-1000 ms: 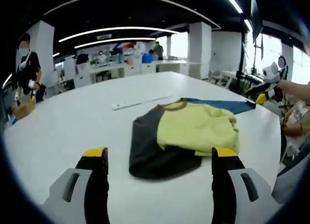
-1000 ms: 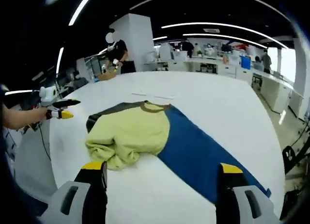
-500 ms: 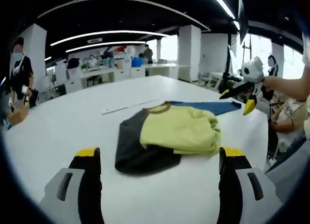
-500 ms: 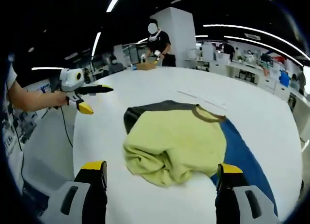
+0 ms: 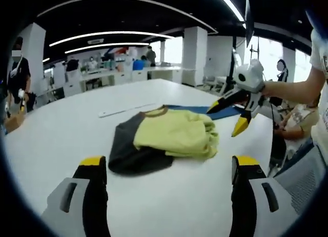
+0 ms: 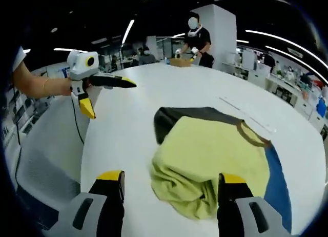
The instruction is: Fold the garment on the visible template until the final outline fits inside the template.
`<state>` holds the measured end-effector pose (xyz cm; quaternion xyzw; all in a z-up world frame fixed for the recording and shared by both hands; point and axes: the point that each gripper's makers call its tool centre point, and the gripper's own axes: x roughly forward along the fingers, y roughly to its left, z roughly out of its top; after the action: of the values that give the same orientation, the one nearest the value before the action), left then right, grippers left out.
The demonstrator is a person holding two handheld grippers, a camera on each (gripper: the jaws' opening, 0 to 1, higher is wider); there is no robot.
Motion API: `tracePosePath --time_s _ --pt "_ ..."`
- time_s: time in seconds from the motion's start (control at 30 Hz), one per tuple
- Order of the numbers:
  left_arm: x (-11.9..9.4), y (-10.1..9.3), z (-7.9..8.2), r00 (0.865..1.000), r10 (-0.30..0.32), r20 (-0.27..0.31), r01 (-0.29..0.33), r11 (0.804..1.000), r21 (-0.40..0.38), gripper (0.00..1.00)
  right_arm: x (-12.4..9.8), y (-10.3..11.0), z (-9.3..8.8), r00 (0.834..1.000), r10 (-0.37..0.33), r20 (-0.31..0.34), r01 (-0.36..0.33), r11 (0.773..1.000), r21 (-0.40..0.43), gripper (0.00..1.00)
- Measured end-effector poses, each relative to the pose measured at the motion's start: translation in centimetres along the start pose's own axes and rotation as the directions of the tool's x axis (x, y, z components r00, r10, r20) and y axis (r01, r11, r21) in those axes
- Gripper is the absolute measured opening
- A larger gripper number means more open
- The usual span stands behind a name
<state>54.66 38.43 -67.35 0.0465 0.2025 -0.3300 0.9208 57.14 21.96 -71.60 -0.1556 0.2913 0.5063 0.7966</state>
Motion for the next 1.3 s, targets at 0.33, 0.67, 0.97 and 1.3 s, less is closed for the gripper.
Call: tracePosePath --time_s 0.33,0.67,0.97,1.3 --pt "-0.2 -1.7 -1.1 0.999 -0.025 -0.022 0.025 1.000 -0.004 0.97 3.8 1.0 -2.0 0.995 0.017 -0.102 -0.031 0.989 -0.142 0.55" --pt "-0.5 -3.9 -2.2 0.995 -0.077 -0.063 0.079 0.996 0.038 0.95 5.8 0.1 -4.2 0.977 -0.065 -0.203 0.016 0.972 -0.233 0.34" --pt "-0.7 -4.1 -2.7 0.994 -0.076 -0.077 0.077 0.997 0.011 0.92 6.2 -0.3 -4.2 0.981 -0.061 -0.186 0.024 0.980 -0.195 0.14" --pt "-0.7 -4.2 -2.9 0.993 -0.080 -0.088 0.081 0.997 -0.002 0.88 5.1 -1.4 -1.9 0.994 -0.065 -0.090 0.056 0.994 -0.099 0.00"
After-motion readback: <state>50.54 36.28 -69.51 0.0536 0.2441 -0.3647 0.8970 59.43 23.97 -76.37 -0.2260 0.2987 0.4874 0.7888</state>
